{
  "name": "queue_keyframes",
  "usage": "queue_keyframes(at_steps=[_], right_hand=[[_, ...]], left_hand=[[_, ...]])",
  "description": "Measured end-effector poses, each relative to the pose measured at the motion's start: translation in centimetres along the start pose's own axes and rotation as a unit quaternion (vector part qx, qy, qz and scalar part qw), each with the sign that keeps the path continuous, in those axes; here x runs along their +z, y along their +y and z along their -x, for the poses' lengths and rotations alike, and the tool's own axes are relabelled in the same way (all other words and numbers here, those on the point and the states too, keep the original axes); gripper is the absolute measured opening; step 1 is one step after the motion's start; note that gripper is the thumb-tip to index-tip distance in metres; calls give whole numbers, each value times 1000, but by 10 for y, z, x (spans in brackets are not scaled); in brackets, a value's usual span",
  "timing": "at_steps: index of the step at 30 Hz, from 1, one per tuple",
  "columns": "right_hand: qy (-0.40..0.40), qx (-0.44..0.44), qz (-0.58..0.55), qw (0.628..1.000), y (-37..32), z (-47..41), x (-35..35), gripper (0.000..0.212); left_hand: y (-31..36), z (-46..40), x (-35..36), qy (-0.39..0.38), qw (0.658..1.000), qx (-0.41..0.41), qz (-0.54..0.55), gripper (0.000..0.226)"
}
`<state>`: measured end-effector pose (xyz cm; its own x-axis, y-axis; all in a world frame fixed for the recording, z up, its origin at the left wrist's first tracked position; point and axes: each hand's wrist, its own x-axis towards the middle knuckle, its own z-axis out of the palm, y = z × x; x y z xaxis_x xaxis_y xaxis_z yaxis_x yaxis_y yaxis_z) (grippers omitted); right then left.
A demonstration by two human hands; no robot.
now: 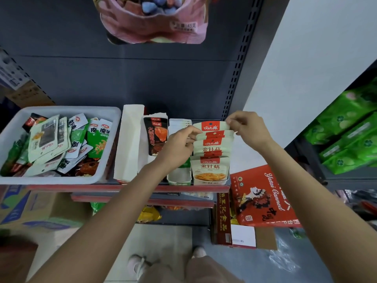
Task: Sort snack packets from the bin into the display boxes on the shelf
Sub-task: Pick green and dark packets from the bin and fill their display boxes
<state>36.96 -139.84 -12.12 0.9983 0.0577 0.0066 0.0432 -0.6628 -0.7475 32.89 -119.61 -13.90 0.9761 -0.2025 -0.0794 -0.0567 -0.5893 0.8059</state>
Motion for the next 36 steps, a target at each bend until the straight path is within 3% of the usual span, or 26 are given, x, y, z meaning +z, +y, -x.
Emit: queue_keyframes(at_steps=[6,10,13,16,22,28,33,36], right_hand=[[-57,47,104,992,7,-7,-7,26],[-32,-20,150,988,-6,-3,-7,21],[7,-86,137,987,-25,1,6,21],[-13,-130,108,985,-45,3,32,19],[-61,-152,27,986,-103,3,108,20],[-143,-170,35,974,-181,-3,220,30],[-204,-175,101,958,-231,-12,312,52],[-245,-175,143,943,-249,-20,353,70]], left_hand=[[0,0,4,26,1000,6,-5,41],[2,-4,1,57,998,2,-10,31],[3,-5,-10,115,993,-3,-9,25],[-4,3,-29,177,984,-5,-23,20],[-52,36,-90,294,935,16,-200,15],[-150,77,-181,370,904,-132,-170,22],[-255,92,-257,305,922,-174,-165,41],[-303,91,-285,177,955,-191,-139,73]])
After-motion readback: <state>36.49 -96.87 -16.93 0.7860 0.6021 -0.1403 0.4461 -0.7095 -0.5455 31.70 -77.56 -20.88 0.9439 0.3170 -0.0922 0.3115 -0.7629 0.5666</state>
